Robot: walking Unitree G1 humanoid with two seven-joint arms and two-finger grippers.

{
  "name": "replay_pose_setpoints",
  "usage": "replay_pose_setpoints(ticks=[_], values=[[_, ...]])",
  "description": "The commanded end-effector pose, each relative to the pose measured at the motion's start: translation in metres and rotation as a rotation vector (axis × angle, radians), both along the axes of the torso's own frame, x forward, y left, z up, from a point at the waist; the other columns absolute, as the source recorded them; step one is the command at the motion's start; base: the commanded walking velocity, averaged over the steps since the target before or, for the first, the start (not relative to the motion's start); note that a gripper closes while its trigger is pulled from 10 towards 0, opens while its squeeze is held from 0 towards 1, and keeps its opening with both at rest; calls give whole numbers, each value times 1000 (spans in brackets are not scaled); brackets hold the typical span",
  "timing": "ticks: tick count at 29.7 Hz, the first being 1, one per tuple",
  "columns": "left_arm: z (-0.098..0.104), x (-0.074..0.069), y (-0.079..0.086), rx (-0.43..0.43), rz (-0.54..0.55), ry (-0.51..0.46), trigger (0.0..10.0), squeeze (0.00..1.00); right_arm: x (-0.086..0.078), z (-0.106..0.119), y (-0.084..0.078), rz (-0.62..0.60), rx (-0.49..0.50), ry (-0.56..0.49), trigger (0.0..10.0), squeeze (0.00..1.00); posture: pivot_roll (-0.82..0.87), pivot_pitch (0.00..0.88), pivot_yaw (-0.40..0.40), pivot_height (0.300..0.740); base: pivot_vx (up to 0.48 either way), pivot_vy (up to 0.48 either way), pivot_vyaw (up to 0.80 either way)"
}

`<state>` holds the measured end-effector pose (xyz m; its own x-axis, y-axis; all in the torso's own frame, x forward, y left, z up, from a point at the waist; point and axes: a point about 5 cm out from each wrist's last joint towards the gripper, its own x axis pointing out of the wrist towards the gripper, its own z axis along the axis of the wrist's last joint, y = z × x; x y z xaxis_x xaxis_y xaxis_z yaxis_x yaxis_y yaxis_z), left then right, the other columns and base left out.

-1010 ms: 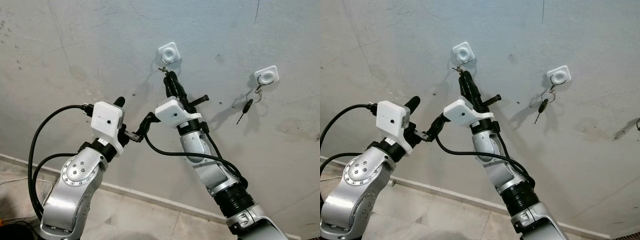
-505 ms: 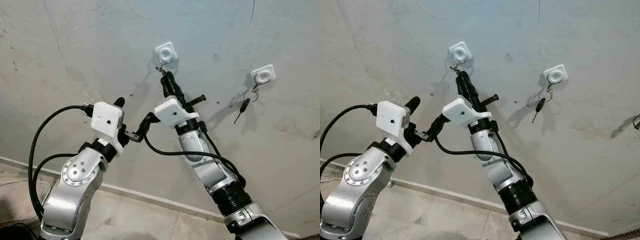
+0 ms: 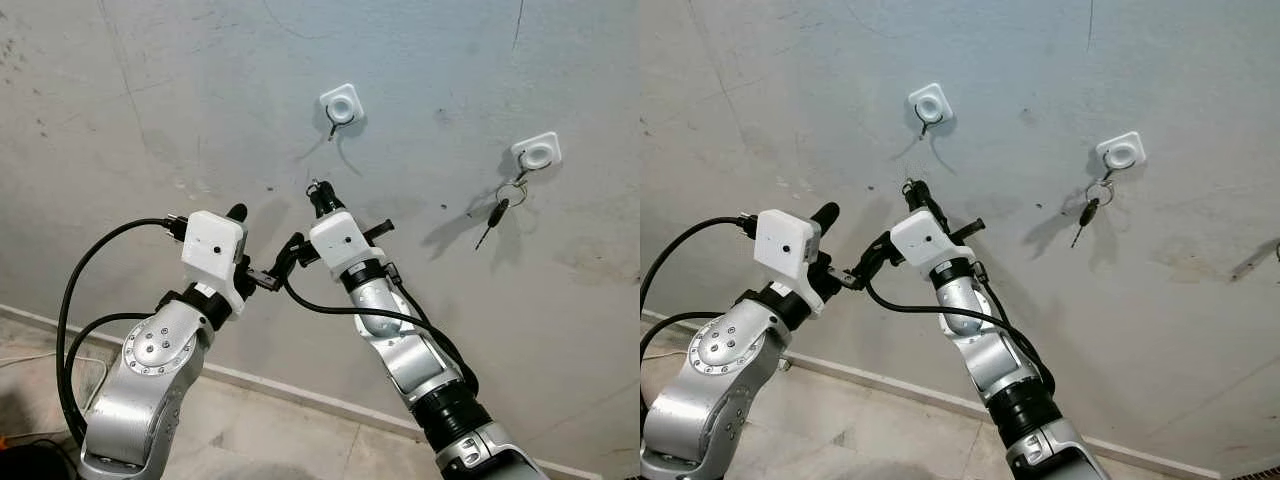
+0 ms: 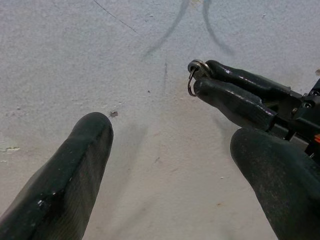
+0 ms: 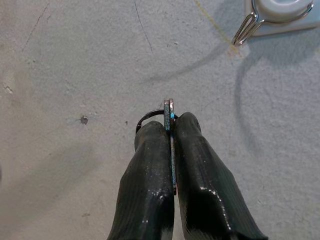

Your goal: Hang keys on a hook

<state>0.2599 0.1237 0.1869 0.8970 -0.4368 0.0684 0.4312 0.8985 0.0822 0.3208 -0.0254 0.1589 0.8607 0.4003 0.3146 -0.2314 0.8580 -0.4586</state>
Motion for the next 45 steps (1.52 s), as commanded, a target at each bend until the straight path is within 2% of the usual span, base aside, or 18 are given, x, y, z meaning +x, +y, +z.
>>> replay_pose_setpoints(ticks=[1, 2, 4, 5, 8, 9, 11, 12, 21, 23, 26, 36, 45], values=[[9, -1, -6, -9, -18, -43, 10000, 0, -1, -4, 6, 30, -24, 18, 7765, 0, 268, 65, -98, 740, 0, 0, 0], [9, -1, -6, -10, -17, -43, 10000, 0, -2, -4, 6, 32, -22, 17, 8784, 0, 269, 65, -100, 740, 0, 0, 0], [9, -1, -6, -10, -17, -43, 10000, 0, -2, -4, 6, 33, -21, 17, 8941, 0, 269, 65, -100, 740, 0, 0, 0], [9, -1, -6, -10, -16, -43, 10000, 0, -2, -4, 5, 38, -17, 22, 9373, 0, 269, 65, -100, 740, 0, 0, 0], [9, -1, -6, -10, -16, -43, 10000, 0, -2, -4, 5, 40, -16, 24, 9373, 0, 269, 65, -100, 740, 0, 0, 0], [9, -1, -5, -10, -16, -42, 10000, 0, -2, -4, 5, 47, -11, 31, 8941, 0, 269, 65, -100, 740, 0, 0, 0], [9, -1, -5, -10, -16, -42, 10000, 0, -2, -4, 5, 49, -10, 32, 8941, 0, 269, 65, -100, 740, 0, 0, 0], [9, -1, -5, -11, -16, -42, 10000, 0, -2, -5, 5, 51, -9, 34, 10000, 0, 269, 65, -100, 740, 0, 0, 0], [8, -1, -5, -11, -16, -39, 10000, 0, -2, -4, 4, 53, 16, 47, 10000, 0, 269, 68, -98, 740, 0, 0, 0], [8, -1, -5, -10, -17, -39, 10000, 0, -1, -2, 2, 47, 42, 48, 10000, 0, 269, 69, -97, 740, 0, 0, 0], [8, -2, -6, -11, -20, -38, 10000, 0, 7, 16, -12, -5, 157, 33, 10000, 0, 269, 68, -97, 740, 0, 0, 0], [8, -2, -6, -13, -18, -38, 10000, 0, 12, 23, -22, -34, 168, 11, 10000, 0, 268, 68, -99, 740, 0, 0, 0], [8, -2, -6, -13, -17, -40, 10000, 0, 17, 42, -33, -61, 204, -36, 10000, 0, 270, 68, -101, 740, 0, 0, 0]])
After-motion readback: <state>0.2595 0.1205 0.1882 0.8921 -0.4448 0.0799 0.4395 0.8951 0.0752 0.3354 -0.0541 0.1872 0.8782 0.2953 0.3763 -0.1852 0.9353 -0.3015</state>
